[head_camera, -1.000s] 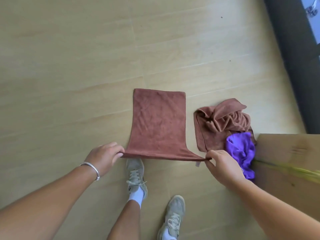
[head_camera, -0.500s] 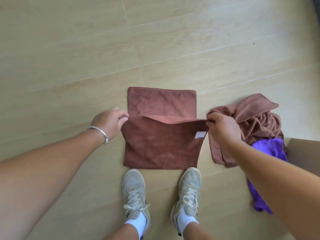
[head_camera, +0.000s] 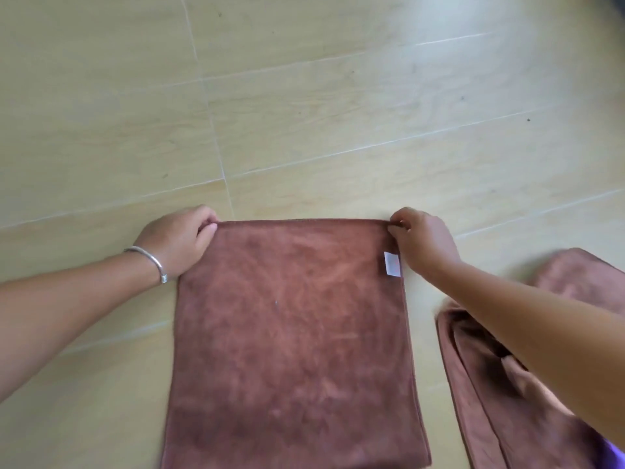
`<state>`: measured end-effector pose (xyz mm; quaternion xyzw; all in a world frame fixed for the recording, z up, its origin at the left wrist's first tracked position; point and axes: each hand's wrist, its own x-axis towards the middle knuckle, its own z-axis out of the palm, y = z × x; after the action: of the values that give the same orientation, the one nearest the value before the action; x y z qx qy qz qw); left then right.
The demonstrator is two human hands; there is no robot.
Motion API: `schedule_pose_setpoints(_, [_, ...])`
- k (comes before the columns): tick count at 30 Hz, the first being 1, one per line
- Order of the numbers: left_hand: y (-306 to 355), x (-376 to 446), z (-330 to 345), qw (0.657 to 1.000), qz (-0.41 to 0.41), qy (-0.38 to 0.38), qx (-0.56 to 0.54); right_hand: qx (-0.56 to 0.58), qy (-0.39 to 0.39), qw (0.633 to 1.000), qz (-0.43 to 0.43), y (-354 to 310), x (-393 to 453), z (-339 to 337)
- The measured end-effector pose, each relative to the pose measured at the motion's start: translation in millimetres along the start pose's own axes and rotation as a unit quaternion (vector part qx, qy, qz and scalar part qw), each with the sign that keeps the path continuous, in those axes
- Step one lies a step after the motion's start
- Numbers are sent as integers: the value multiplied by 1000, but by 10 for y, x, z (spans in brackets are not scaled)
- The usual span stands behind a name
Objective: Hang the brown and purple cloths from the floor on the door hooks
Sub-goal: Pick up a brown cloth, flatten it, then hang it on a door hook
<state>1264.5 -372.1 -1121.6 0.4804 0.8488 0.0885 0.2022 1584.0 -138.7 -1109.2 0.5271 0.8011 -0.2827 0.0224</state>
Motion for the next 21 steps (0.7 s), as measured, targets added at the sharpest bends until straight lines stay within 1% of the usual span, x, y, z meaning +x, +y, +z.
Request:
schedule_pose_setpoints(4, [-99,140,-7,993,99,43,56,-28,12,999,-38,9,245,-57])
schedule_pose_setpoints(6, [-91,253,-76,986,127,67,85,-43,22,999,-21,-68,386,-155])
schedule_pose_setpoints(7, [-70,334,-128,985,125,77,93,-43,36,998,-6,-125,454,-200])
schedule_pose_setpoints(9, [-7,526,-246,989,69,84,98,-23,84,996,19,-253,547,-263])
schedule_pose_setpoints(10, [21,615,-296,992,27,83,90,-15,111,994,8,-325,547,-279])
schedule_pose_setpoints(11, [42,674,-335,993,-11,85,76,-18,130,991,-31,-404,513,-276])
schedule_pose_setpoints(12, [70,681,-350,994,-36,86,63,-37,133,985,-98,-476,436,-250])
schedule_pose_setpoints(13, [99,638,-343,994,-36,85,62,-71,119,973,-184,-530,314,-199])
schedule_pose_setpoints(14, [130,540,-315,993,-10,89,78,-114,91,951,-272,-551,162,-117])
schedule_pose_setpoints(15, [160,393,-268,990,38,92,104,-156,55,924,-344,-541,-14,-16])
schedule_pose_setpoints(16, [192,213,-213,983,93,87,134,-191,15,899,-393,-509,-196,91])
schedule_pose_setpoints(18, [234,-215,-76,964,200,56,167,-227,-49,867,-440,-431,-538,282])
schedule_pose_setpoints(21, [221,-891,182,926,323,-15,194,-241,-99,835,-484,-294,-952,456])
